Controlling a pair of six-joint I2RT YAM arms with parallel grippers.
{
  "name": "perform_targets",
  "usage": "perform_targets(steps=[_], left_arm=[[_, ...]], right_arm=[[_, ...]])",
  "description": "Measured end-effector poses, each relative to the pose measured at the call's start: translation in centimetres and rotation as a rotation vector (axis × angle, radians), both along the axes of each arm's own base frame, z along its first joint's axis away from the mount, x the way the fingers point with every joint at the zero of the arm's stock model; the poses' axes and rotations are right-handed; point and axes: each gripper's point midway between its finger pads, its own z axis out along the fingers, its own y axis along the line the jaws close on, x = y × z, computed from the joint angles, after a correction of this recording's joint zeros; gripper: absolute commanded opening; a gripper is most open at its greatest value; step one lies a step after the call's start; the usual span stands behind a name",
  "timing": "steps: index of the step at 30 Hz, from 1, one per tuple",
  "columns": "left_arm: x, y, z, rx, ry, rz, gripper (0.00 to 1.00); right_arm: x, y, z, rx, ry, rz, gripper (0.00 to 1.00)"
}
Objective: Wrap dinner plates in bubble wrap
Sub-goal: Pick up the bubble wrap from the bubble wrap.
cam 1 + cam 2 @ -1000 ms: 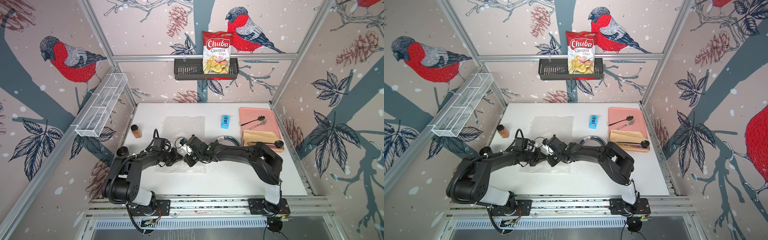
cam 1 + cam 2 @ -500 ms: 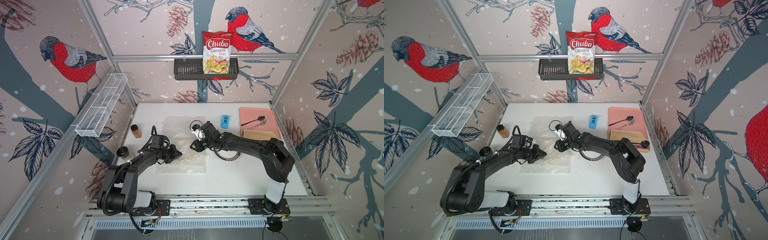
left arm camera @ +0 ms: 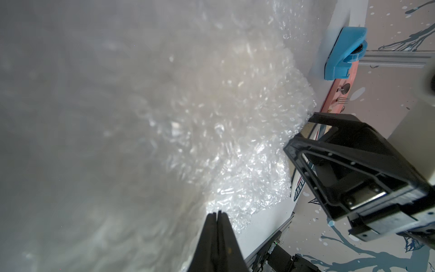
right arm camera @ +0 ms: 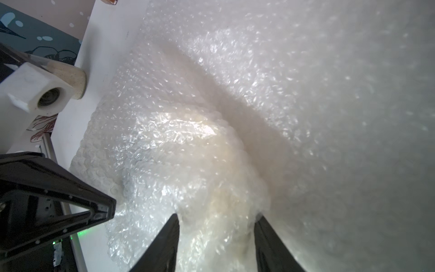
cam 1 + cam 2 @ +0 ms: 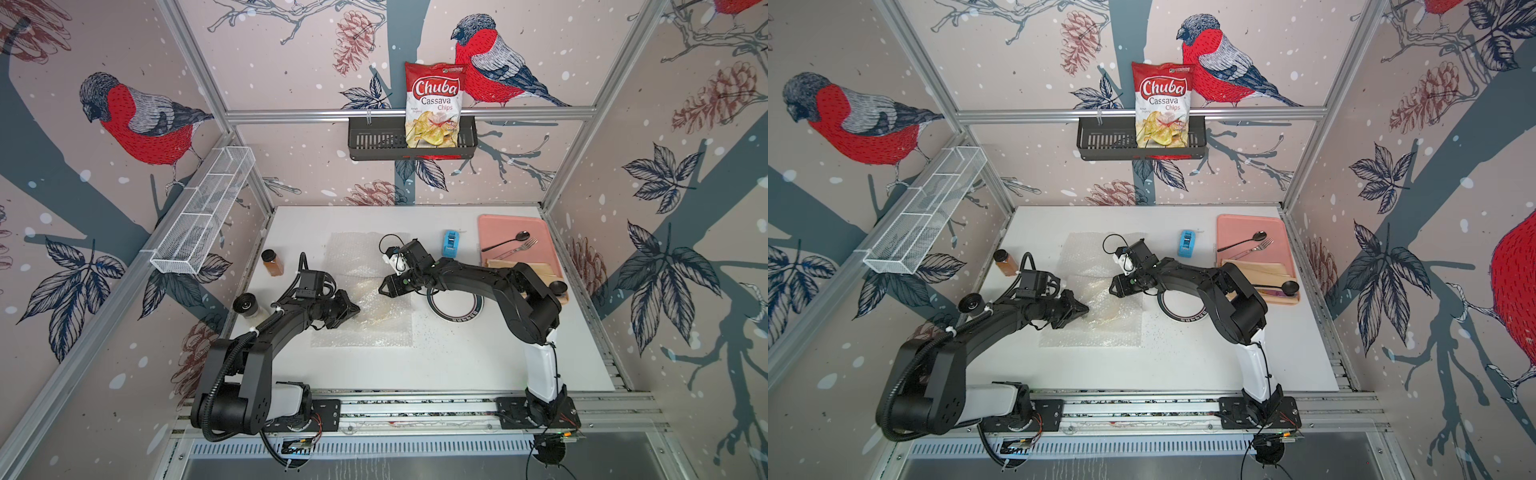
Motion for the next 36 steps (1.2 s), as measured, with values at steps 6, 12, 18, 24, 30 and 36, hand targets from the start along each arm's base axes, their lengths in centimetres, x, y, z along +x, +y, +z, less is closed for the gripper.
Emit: perform_targets(steps=[6,12,18,24,30,36], left_arm=[[-1.4,0.1,-2.7,0.004,0.076,-0.002,0.05],[-1.4,-0.2,-3.1,-0.017,0.062,-0.015,0.05],[-1.3,-0.3,-3.1,-0.015,0.046,-0.027,0.05],[-0.8,0.5,-1.7,-0.014,0.019,0.001,0.08],[1.5,2.5,3.0,-0.032,-0.105,0.069,0.09],[1.6,4.0,4.3,-0.040,-0.129,0.102,0.08]], right_arm=[[-1.2,1.0,-0.5,0.029,0.066,0.033,0.51],[-1.1,1.7,-1.5,0.034,0.099,0.033,0.30],[-1.0,1.8,-1.5,0.043,0.103,0.029,0.15],[-1.2,1.7,0.1,0.075,0.102,0.025,0.11],[-0.4,0.2,0.7,0.089,0.099,-0.028,0.11],[0.8,-1.2,2.3,0.124,0.086,-0.083,0.11]])
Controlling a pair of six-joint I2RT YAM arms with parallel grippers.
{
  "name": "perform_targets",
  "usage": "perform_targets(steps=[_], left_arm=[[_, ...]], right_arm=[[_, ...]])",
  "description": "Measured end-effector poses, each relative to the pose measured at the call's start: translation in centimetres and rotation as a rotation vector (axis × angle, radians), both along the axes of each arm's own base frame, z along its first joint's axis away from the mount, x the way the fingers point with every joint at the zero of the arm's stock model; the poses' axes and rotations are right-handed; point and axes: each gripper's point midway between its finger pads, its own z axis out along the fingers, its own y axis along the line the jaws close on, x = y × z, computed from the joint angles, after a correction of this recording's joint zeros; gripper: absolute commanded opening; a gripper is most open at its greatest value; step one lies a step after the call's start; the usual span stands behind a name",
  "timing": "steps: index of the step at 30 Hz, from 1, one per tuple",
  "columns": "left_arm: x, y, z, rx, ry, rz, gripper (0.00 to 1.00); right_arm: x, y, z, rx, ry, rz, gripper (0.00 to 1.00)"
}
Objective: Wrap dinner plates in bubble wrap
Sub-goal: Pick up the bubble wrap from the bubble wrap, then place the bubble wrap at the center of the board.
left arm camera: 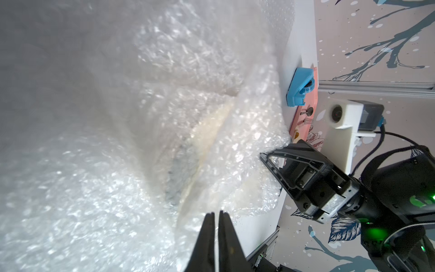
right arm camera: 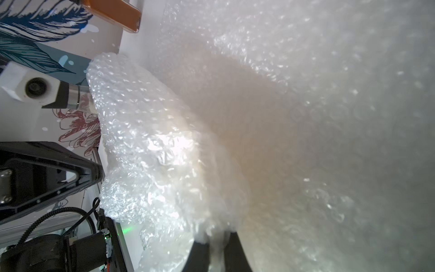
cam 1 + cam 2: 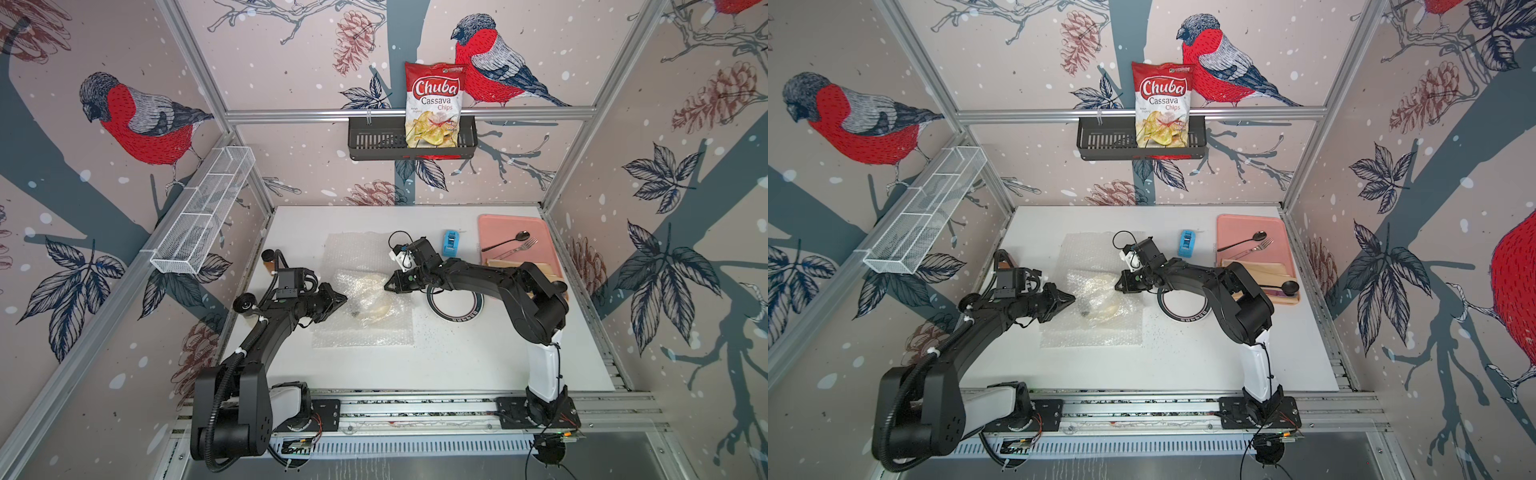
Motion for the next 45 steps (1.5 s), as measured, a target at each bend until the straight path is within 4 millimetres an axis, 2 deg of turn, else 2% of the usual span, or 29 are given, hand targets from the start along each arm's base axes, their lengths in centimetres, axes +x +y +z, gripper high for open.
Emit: perform_targets(steps=[6,10,14,18,21,23,27,33,36,41,45], left_arm=[[-0.3,1.3,-0.5,-0.003,0.017,0.034,0.06],[-0.6,3.0,-0.8,-0.003,0.033,0.098,0.06],[-0.3,4.9,-0.5,0.009,0.021,0.150,0.07],[-0.5,4.9,-1.2,0.000,0.033,0.140,0.07],[-1.1,4.6,-2.3,-0.017,0.073,0.131,0.07],[-1.2,4.5,-2.8,-0.019,0.087,0.128,0.07],[-1.3,4.5,-3.3,-0.015,0.095,0.112,0.07],[-1.6,4.3,-3.5,-0.016,0.095,0.105,0.07],[-1.3,4.1,-3.2,-0.014,0.077,0.095,0.07],[-0.9,1.9,-3.0,-0.011,0.074,0.024,0.07],[-0.2,0.5,-3.3,-0.019,0.086,-0.013,0.07]], right_arm=[[1.0,-0.8,1.8,0.054,0.003,-0.045,0.10],[1.7,-2.2,3.2,0.082,-0.003,-0.091,0.10],[2.9,-5.0,4.8,0.097,-0.023,-0.152,0.10],[3.7,-8.5,6.6,0.103,-0.051,-0.228,0.10],[4.1,-11.3,7.1,0.091,-0.063,-0.297,0.10],[4.0,-12.8,7.2,0.084,-0.056,-0.345,0.10],[3.4,-14.2,7.1,0.080,-0.034,-0.386,0.10],[2.8,-18.0,8.6,0.107,-0.024,-0.493,0.10],[2.3,-20.9,8.6,0.096,-0.019,-0.562,0.09],[0.0,-30.0,5.7,0.077,0.070,-0.866,0.09],[-1.6,-35.4,5.4,0.121,0.083,-1.083,0.09]])
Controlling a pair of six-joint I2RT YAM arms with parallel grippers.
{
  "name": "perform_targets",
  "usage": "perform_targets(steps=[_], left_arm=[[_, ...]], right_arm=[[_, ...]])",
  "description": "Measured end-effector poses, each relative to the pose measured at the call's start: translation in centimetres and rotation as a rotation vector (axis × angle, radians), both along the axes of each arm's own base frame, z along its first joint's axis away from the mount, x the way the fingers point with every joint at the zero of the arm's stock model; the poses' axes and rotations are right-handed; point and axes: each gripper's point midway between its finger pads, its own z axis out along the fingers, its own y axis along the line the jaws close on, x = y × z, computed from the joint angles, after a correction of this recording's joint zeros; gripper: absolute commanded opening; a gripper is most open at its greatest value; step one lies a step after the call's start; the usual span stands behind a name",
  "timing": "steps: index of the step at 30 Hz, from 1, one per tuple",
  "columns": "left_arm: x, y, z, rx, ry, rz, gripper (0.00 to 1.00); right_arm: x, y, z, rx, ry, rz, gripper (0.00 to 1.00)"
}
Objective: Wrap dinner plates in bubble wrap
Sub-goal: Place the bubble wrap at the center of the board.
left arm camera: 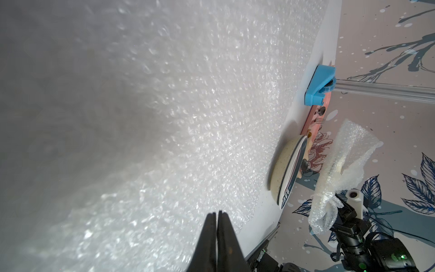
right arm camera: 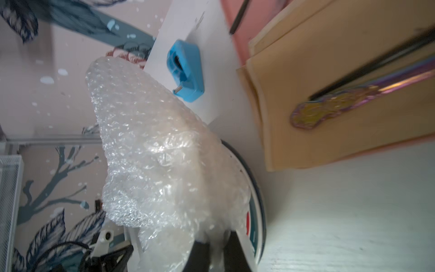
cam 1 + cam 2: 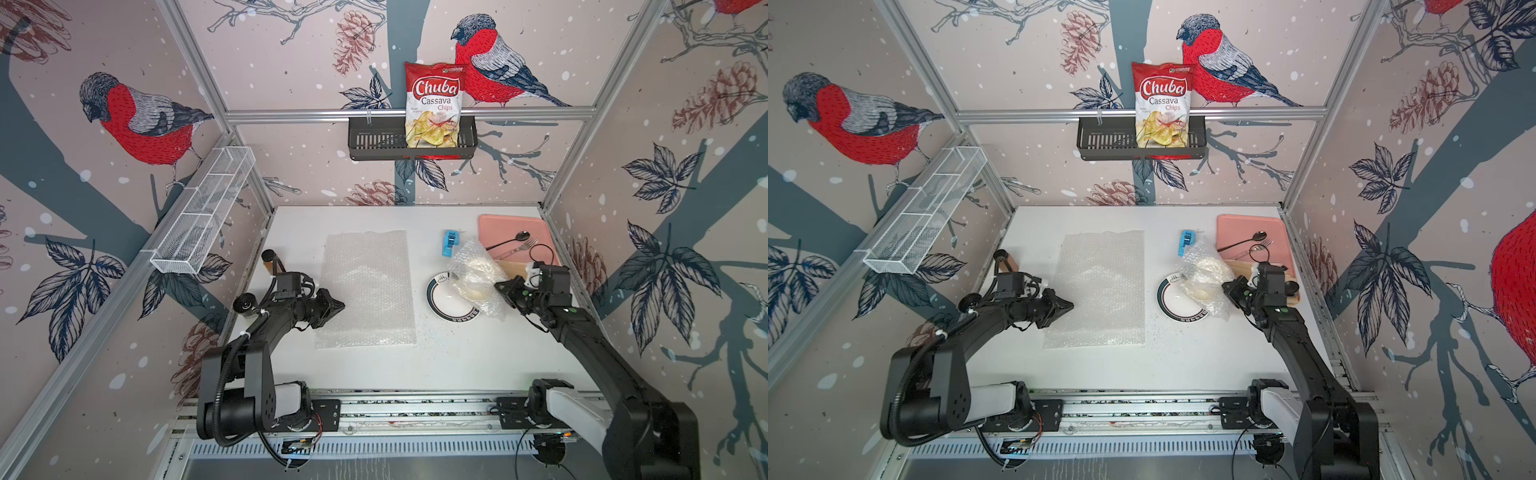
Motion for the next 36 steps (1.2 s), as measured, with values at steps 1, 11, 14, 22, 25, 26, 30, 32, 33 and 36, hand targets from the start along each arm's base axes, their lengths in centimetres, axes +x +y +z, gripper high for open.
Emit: perform_targets(steps=[1,11,14,22,25,26,30,32,33,36], left_arm=[[0.2,-0.2,-0.1,-0.002,0.006,-0.004,0.07],[1.7,-2.6,-0.7,-0.010,0.009,-0.072,0.07],[1.9,-3.0,-0.9,-0.011,0.009,-0.085,0.07],[2.1,-3.2,-0.9,-0.014,0.009,-0.087,0.07],[2.3,-3.2,-1.1,-0.019,0.012,-0.080,0.07],[2.4,-3.2,-1.2,-0.020,0.014,-0.080,0.07],[2.9,-3.3,-1.6,-0.024,0.022,-0.078,0.07],[3.4,-3.3,-1.6,-0.025,0.018,-0.079,0.07],[3.6,-3.4,-1.6,-0.025,0.016,-0.080,0.07],[4.3,-3.5,-1.2,-0.026,0.005,-0.084,0.07]], right_arm=[[-0.2,-1.4,0.2,-0.004,-0.008,-0.053,0.09],[-4.1,-9.4,-1.0,-0.017,0.057,-0.405,0.08],[-5.9,-10.0,-2.6,0.003,0.091,-0.481,0.08],[-9.6,-9.5,-6.4,0.019,0.274,-0.541,0.14],[-10.4,-9.3,-7.2,0.016,0.316,-0.548,0.31],[-10.7,-9.4,-7.5,0.008,0.332,-0.557,0.34],[-11.8,-9.2,-8.5,0.006,0.390,-0.563,0.44],[-12.2,-9.5,-8.2,-0.006,0.402,-0.578,0.46],[-12.2,-9.7,-7.7,-0.016,0.400,-0.588,0.46],[-11.9,-10.7,-5.5,-0.054,0.367,-0.623,0.48]])
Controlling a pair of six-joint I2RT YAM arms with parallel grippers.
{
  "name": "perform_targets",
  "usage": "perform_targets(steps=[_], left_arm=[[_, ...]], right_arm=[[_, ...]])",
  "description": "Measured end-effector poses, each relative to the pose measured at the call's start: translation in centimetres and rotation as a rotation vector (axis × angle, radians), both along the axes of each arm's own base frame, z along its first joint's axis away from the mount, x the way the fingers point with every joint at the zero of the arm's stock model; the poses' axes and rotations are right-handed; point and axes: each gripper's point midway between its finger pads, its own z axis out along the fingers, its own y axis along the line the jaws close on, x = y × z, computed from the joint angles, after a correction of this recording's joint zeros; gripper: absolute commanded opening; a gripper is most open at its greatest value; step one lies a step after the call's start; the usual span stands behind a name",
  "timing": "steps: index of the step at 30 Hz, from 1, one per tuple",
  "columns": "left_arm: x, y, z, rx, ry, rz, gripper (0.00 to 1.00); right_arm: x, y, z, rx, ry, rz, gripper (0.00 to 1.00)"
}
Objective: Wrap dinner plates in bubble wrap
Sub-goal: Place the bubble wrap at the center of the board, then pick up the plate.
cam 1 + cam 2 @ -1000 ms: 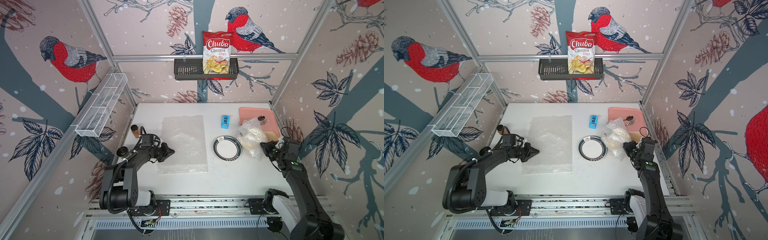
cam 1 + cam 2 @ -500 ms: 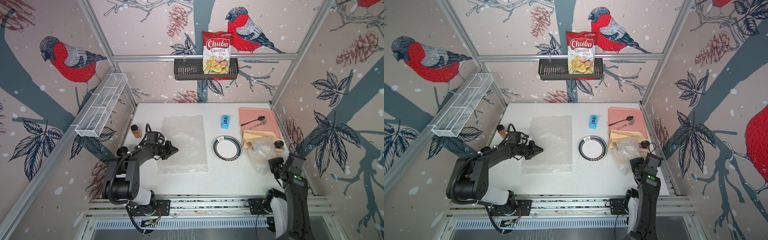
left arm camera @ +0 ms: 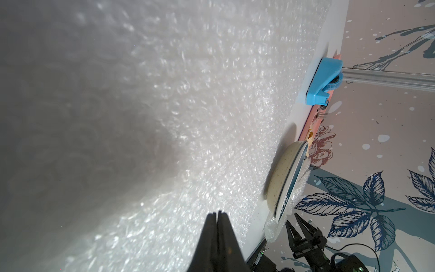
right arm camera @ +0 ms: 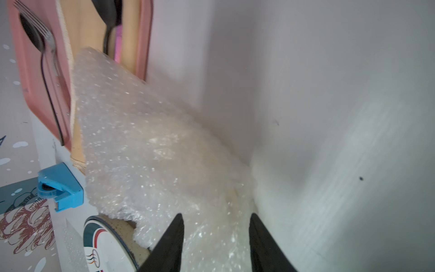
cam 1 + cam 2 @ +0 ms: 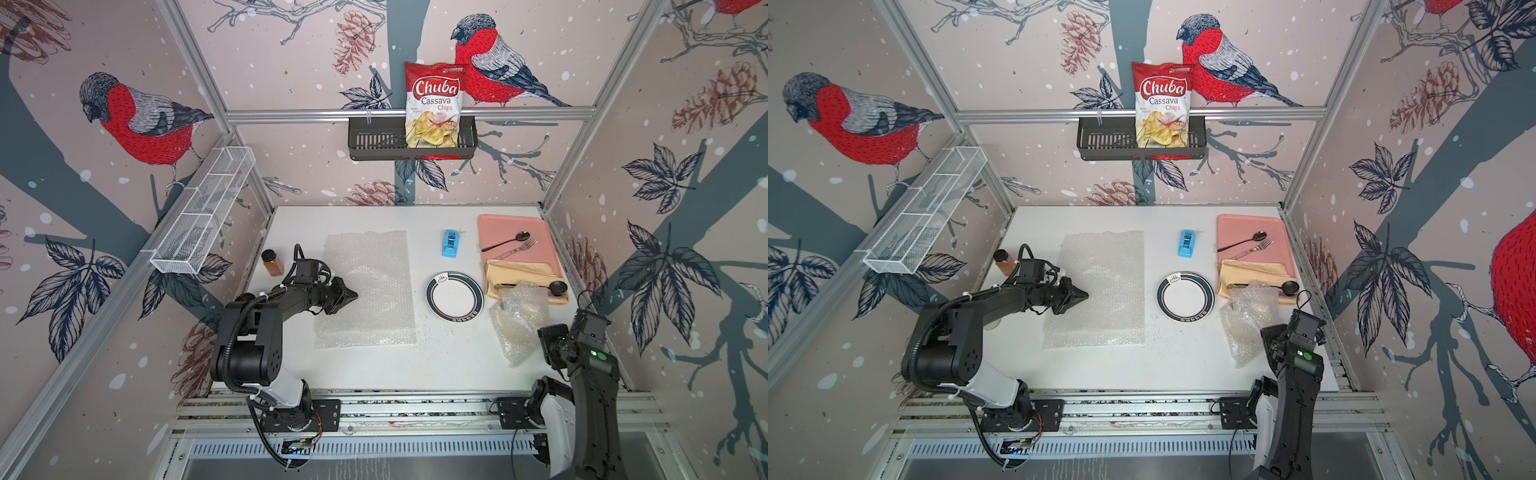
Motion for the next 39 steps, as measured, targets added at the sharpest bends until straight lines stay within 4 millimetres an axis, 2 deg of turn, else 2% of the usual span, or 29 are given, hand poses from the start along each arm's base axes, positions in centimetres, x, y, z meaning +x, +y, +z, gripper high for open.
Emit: perform_targets(steps=[6,11,14,18,19,22,27,32,36,39], left_arm=[[0.7,-0.8,0.3,0.002,-0.015,-0.024,0.07],[0.6,-3.5,0.5,0.007,-0.029,-0.100,0.09],[0.3,-5.6,0.6,0.003,-0.048,-0.161,0.11],[-0.3,-8.7,0.9,-0.013,-0.059,-0.239,0.14],[-0.5,-9.5,1.0,-0.015,-0.062,-0.259,0.16],[-0.6,-12.0,1.6,-0.024,-0.089,-0.324,0.29],[-0.6,-15.4,1.6,-0.040,-0.112,-0.400,0.42],[-0.4,-18.5,1.0,-0.048,-0.109,-0.452,0.45],[0.1,-20.9,1.1,-0.052,-0.133,-0.492,0.46],[0.1,-21.5,0.8,-0.051,-0.129,-0.503,0.45]], right_arm=[[0.5,-1.2,2.7,-0.054,-0.025,-0.028,0.49],[2.7,-1.0,3.9,-0.064,-0.034,0.056,0.48],[5.2,1.0,4.7,-0.081,-0.044,0.210,0.52],[9.2,5.6,5.8,-0.128,-0.054,0.477,0.53],[10.0,6.5,5.7,-0.135,-0.050,0.517,0.52],[12.1,9.3,4.5,-0.157,-0.020,0.651,0.52],[14.0,12.5,1.6,-0.162,0.030,0.773,0.52],[15.8,14.8,0.2,-0.177,0.026,0.849,0.50],[16.1,15.6,-1.2,-0.173,0.041,0.872,0.47],[16.0,16.9,-2.0,-0.160,0.045,0.907,0.45]])
